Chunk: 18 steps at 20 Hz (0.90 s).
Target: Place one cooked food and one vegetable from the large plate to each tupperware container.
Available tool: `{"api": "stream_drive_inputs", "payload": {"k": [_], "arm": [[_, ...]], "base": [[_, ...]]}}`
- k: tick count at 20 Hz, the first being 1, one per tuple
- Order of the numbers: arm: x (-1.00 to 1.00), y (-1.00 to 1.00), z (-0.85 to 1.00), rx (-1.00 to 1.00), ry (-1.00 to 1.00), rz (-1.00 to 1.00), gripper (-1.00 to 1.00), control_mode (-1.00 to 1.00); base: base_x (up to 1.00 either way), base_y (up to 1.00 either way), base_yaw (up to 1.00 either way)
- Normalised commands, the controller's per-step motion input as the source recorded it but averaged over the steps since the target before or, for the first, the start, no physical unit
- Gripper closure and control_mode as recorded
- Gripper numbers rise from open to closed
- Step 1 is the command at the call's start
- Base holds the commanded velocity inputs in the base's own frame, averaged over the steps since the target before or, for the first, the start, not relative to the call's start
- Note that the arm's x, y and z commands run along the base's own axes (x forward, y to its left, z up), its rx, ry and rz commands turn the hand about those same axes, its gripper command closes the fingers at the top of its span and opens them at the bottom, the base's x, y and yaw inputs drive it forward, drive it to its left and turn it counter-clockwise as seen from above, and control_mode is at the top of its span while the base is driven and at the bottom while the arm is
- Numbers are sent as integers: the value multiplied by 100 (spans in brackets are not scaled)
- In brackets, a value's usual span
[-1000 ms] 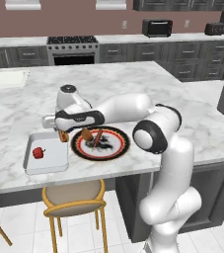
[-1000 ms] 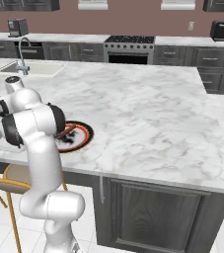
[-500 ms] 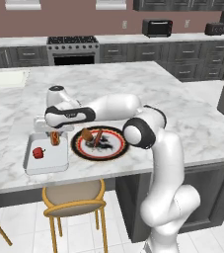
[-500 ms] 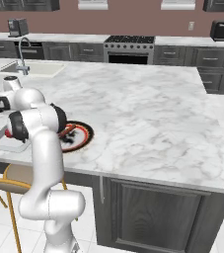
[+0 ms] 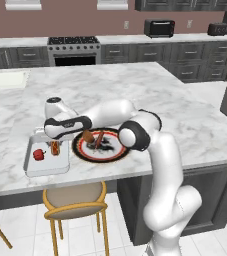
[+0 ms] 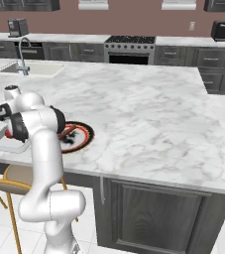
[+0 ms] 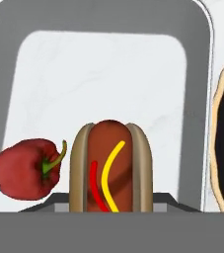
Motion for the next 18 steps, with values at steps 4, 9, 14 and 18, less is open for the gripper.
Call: {"api": "stream_drive_inputs", "payload": {"k": [4,9,14,18], "arm": [[5,-1,-56,0,15,0,100,-100],[9,0,-29,0,2,0,100,-100],[14,2,-23,0,0,0,100,-100],[10,22,-32,-2,0,0,-100,-100]], "base": [[0,0,0],[0,0,0],[0,0,0],[0,0,0]]}}
